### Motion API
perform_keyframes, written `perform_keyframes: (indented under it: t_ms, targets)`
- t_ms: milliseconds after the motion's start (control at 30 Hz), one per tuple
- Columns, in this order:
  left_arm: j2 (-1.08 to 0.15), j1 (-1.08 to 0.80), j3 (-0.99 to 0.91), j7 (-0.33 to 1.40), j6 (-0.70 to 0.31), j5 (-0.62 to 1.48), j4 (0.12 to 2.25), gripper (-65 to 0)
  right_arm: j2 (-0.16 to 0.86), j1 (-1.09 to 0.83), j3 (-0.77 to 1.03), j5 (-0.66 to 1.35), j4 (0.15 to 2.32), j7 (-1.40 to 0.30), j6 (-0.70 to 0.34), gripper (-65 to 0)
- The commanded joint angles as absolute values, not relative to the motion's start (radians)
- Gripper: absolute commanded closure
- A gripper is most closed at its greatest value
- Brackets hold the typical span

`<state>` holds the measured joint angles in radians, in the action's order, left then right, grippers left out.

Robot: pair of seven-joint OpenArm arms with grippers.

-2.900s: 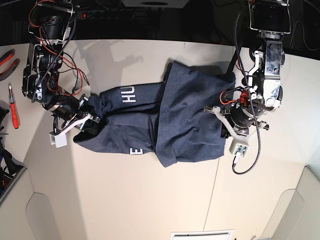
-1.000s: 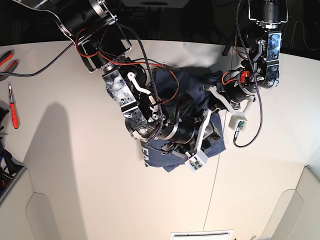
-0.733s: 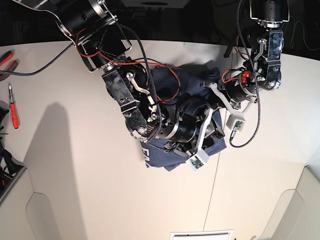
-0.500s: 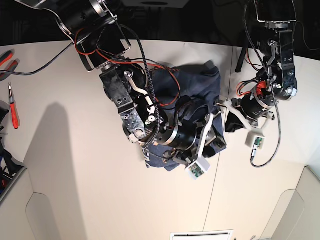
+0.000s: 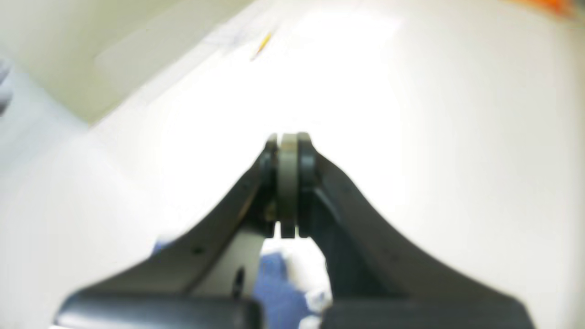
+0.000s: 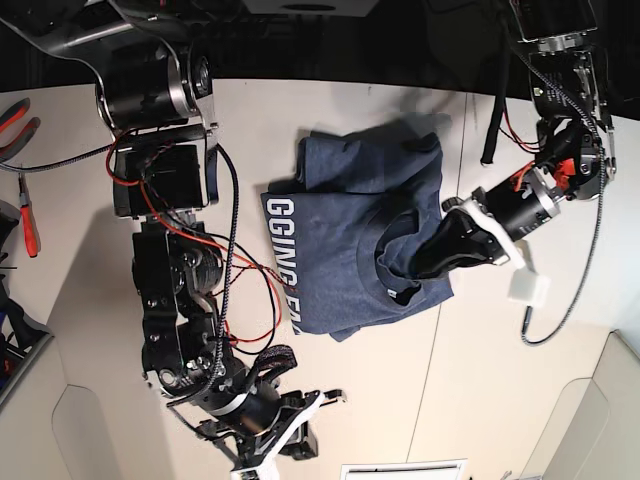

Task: Layout the t-shirt on the table in an organized manner, then fold the t-shirt properly
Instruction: 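Release the left gripper and press the folded bundle flat with the right gripper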

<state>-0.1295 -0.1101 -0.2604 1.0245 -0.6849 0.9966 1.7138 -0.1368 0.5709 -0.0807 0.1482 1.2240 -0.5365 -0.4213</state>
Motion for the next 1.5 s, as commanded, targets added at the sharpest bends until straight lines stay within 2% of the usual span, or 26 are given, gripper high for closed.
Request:
perform_keyframes:
  t_ms: [0,100,233,333,433,533,700,900,1133,1233,1333,1400,1467]
  targets:
    - [-0.125,-0.100,-0.223,1.014,-0.698,0.988,1.729,0.0,-0.152,0.610,-0.097,0.163,1.171,-0.519,-0.445,0.0]
    - [-0.119,-0.100,-0.096,1.002,-0.692,0.861,1.716,0.0,-0.151,0.652,-0.142,0.161,0.947,-0.488,-0.453,0.0]
    - [-0.119,-0.100,0.004,0.892,-0.567,0.584,1.670,0.0,-0.150,0.670,-0.187,0.093,0.731,-0.373,-0.452,0.0]
    - [-0.119,-0.094,0.026,0.825,-0.493,0.339,1.584,0.0,-0.149,0.663,-0.191,0.031,0.671,-0.388,-0.452,0.0]
    - [-0.135,-0.063,0.024,0.801,-0.430,0.222,1.461,0.0,-0.146,0.644,-0.191,0.053,0.673,-0.487,-0.452,0.0]
    - [-0.159,-0.027,0.024,0.749,-0.380,0.196,1.375,0.0,-0.142,0.605,-0.191,0.126,0.714,-0.585,-0.452,0.0]
    - [-0.176,0.030,0.024,0.706,-0.346,0.157,1.362,0.0,-0.130,0.473,-0.191,0.212,0.899,-0.762,-0.452,0.0]
    - [-0.184,0.121,0.024,0.691,-0.347,0.154,1.362,0.0,-0.127,0.287,-0.191,0.221,1.205,-0.810,-0.448,0.0]
    - [-0.210,0.236,0.024,0.679,-0.328,0.170,1.374,0.0,-0.097,0.223,-0.190,0.217,1.547,-0.814,-0.397,0.0]
    - [-0.263,0.249,0.024,0.733,-0.300,0.195,1.431,0.0,-0.107,0.227,-0.191,0.263,1.650,-0.735,-0.397,0.0]
    - [-0.324,0.237,0.024,0.841,-0.299,0.193,1.486,0.0,-0.143,0.239,-0.196,0.317,1.658,-0.658,-0.416,0.0]
    - [-0.364,0.213,0.014,0.842,-0.295,0.184,1.499,0.0,-0.152,0.255,-0.233,0.333,1.624,-0.648,-0.426,0.0]
    - [-0.390,0.180,-0.021,0.824,-0.239,0.143,1.499,0.0,-0.152,0.272,-0.293,0.310,1.571,-0.631,-0.426,0.0]
